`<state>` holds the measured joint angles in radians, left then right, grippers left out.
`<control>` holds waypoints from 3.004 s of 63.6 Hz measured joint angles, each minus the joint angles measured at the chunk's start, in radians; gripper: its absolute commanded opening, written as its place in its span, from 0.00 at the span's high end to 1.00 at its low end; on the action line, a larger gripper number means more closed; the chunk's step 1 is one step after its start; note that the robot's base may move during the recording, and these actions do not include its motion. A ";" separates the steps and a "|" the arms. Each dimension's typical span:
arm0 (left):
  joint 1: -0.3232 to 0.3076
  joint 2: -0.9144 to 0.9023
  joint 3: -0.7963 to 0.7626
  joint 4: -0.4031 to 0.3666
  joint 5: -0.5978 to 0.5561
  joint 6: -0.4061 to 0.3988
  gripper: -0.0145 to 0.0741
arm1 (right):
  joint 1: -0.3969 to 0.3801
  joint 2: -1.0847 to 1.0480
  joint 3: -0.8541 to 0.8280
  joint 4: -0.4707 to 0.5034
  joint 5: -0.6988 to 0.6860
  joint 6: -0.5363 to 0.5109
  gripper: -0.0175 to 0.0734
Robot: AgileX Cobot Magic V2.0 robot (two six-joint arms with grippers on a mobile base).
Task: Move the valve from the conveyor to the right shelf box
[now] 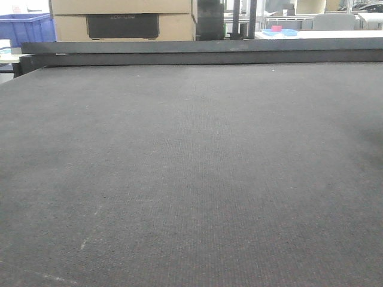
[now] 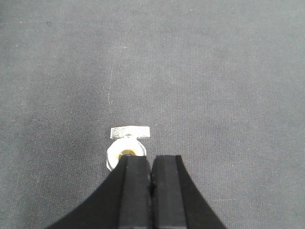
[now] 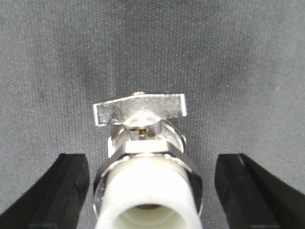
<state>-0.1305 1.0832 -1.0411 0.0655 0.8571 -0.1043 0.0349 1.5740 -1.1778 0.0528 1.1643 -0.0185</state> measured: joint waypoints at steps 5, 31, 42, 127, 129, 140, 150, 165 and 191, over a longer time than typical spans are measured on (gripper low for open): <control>0.000 0.000 0.000 0.000 0.000 0.000 0.96 | 0.000 0.000 0.000 0.000 0.000 0.000 0.34; 0.000 0.000 0.000 0.000 0.000 0.000 0.96 | 0.000 0.007 0.000 0.000 0.005 0.000 0.52; 0.000 0.000 0.000 0.000 0.002 0.000 0.96 | 0.000 0.016 -0.005 0.002 0.013 0.000 0.88; 0.083 0.395 -0.213 -0.006 0.224 0.116 0.29 | 0.000 0.018 -0.008 0.011 0.017 0.000 0.99; 0.083 0.404 -0.213 -0.005 0.224 0.116 0.28 | 0.000 0.018 -0.008 0.013 0.017 0.000 0.99; 0.083 0.439 -0.213 -0.005 0.205 0.118 0.28 | 0.000 0.018 -0.008 0.016 0.017 0.000 0.99; 0.083 0.481 -0.213 -0.007 0.200 0.120 0.28 | 0.000 0.018 -0.008 0.026 0.015 -0.002 0.99; 0.083 0.539 -0.207 -0.009 0.196 0.120 0.28 | 0.000 0.018 -0.008 0.026 0.015 -0.002 0.99; 0.083 0.547 -0.184 -0.052 0.169 0.142 0.28 | 0.000 0.018 -0.008 0.027 0.015 -0.002 0.99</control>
<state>-0.0479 1.6306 -1.2254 0.0138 1.0263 0.0372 0.0349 1.5919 -1.1855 0.0801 1.1795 -0.0203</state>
